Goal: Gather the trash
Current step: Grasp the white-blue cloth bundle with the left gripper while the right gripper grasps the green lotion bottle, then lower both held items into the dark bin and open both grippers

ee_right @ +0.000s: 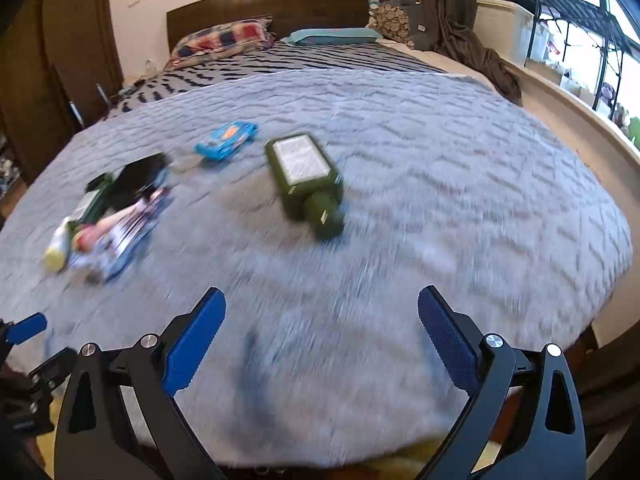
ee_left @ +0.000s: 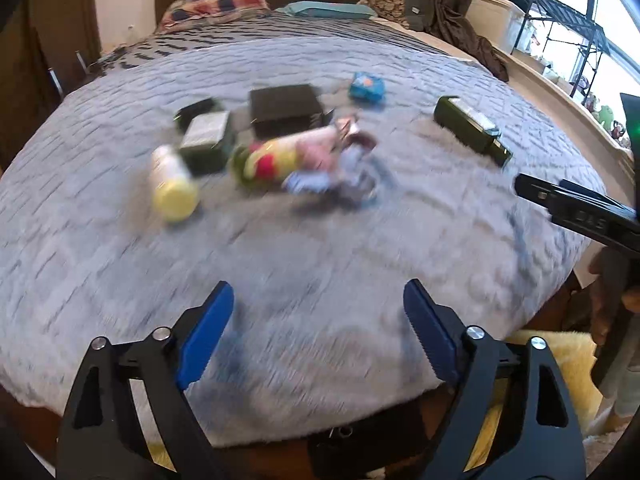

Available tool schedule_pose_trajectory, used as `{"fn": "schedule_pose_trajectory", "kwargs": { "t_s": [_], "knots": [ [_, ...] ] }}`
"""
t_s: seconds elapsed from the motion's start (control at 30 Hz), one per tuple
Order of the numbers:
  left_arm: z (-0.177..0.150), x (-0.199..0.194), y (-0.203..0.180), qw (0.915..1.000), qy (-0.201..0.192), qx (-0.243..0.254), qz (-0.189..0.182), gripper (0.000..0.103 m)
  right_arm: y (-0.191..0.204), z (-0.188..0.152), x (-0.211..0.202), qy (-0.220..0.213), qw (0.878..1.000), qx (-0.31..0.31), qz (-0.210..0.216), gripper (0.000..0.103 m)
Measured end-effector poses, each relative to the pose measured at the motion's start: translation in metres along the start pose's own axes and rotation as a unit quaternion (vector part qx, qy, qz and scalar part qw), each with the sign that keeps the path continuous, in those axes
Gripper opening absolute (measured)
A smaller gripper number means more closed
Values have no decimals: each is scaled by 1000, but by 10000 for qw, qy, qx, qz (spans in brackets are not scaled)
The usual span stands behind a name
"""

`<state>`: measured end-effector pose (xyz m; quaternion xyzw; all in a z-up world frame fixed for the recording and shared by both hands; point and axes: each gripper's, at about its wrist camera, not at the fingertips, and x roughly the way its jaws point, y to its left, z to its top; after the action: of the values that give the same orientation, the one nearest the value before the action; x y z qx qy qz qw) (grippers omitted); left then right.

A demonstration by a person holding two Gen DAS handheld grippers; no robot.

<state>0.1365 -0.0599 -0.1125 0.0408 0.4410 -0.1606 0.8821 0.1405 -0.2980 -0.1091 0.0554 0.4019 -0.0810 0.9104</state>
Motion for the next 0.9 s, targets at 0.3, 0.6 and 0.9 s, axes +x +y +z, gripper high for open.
{"fn": "schedule_pose_trajectory", "kwargs": {
  "t_s": [0.3,0.6,0.9],
  "knots": [
    [43,30,-12,9999,10,134,26,69,2,36,37,-39,9999,-82,-96,97],
    [59,54,-16,9997,143,161,-92,39,12,50,73,252,9996,-134,53,77],
    [41,37,-13,9995,75,197,-254,23,17,35,53,229,9991,-219,268,56]
  ]
}}
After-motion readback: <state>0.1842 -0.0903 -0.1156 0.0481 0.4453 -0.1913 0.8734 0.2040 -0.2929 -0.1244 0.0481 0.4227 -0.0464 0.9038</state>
